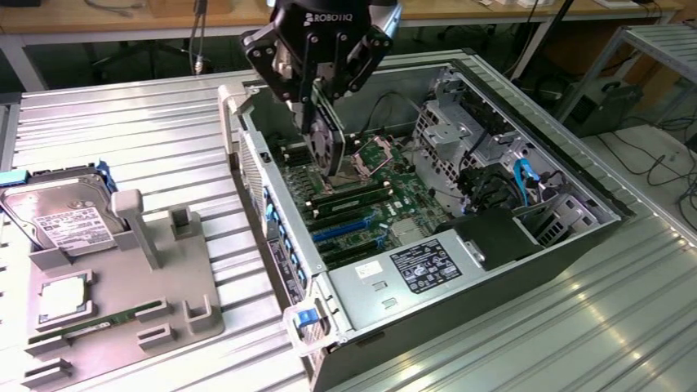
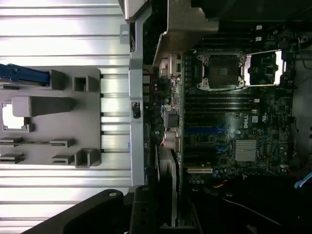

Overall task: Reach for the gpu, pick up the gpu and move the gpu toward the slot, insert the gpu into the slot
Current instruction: 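Pick up the gpu and move the gpu toward the slot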

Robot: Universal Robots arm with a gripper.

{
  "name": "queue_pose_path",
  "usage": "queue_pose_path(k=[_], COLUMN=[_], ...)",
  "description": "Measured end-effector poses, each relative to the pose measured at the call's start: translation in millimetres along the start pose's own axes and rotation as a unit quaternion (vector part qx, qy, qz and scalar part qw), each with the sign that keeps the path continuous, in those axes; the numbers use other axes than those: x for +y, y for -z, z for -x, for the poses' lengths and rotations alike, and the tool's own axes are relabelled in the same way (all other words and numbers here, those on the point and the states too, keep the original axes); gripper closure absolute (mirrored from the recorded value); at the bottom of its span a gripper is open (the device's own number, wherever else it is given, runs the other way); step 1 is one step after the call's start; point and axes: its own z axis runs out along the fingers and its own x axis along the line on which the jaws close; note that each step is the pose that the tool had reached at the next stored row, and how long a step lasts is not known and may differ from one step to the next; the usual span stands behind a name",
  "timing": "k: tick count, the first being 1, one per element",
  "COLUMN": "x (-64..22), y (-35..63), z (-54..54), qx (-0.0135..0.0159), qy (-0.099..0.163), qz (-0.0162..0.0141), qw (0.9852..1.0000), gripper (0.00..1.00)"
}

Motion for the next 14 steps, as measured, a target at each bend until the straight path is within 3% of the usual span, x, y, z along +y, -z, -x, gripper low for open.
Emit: queue_pose_path(k=[6,14], x=[0.0,0.0], y=[-1.6,-3.4], z=[12.6,46.4], qx=[-0.0016,-0.0019], qy=[0.004,0.001], qz=[0.0,-0.0001], qw=[1.0,1.0], gripper=[0.73,0.73])
